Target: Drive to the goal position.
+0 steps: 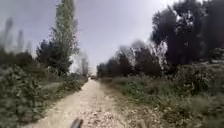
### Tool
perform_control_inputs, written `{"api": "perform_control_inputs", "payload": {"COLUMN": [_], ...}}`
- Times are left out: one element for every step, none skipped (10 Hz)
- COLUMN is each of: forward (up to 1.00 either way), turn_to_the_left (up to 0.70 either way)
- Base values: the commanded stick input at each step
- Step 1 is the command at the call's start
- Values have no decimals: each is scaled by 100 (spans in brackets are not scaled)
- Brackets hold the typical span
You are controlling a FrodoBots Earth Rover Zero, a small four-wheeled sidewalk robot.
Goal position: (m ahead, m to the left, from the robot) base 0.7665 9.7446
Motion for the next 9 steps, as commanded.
{"api": "perform_control_inputs", "payload": {"forward": [100, 100, 100, 100, 100, 100, 100, 100, 100], "turn_to_the_left": [40, 40, 40, 40, 39, 33, 0, 0, 0]}}
